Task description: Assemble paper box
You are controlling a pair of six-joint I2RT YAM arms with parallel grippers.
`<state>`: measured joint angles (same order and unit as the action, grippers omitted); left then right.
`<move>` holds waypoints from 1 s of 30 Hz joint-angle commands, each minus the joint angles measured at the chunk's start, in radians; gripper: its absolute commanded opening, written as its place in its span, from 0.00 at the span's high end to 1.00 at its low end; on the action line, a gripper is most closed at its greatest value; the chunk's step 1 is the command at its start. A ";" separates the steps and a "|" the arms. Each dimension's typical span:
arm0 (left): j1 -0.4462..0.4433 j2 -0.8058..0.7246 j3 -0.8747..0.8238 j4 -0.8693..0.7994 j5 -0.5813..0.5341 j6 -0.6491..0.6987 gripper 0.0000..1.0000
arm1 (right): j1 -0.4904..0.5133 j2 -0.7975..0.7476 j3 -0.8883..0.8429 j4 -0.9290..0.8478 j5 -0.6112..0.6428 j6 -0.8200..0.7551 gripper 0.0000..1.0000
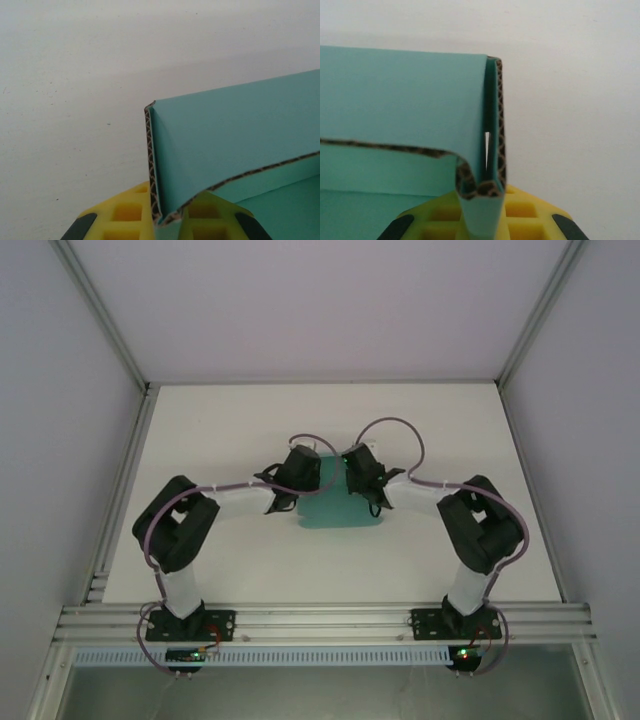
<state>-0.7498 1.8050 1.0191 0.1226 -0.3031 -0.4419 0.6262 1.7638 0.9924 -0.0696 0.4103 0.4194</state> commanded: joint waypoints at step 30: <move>-0.010 0.002 0.074 -0.081 0.053 0.051 1.00 | -0.054 -0.447 -0.247 0.273 -0.362 -0.127 0.01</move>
<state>-0.7650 1.8290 1.0657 0.0669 -0.2848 -0.4286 0.5945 1.3830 0.7818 0.1894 0.1562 0.3222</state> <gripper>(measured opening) 0.084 0.989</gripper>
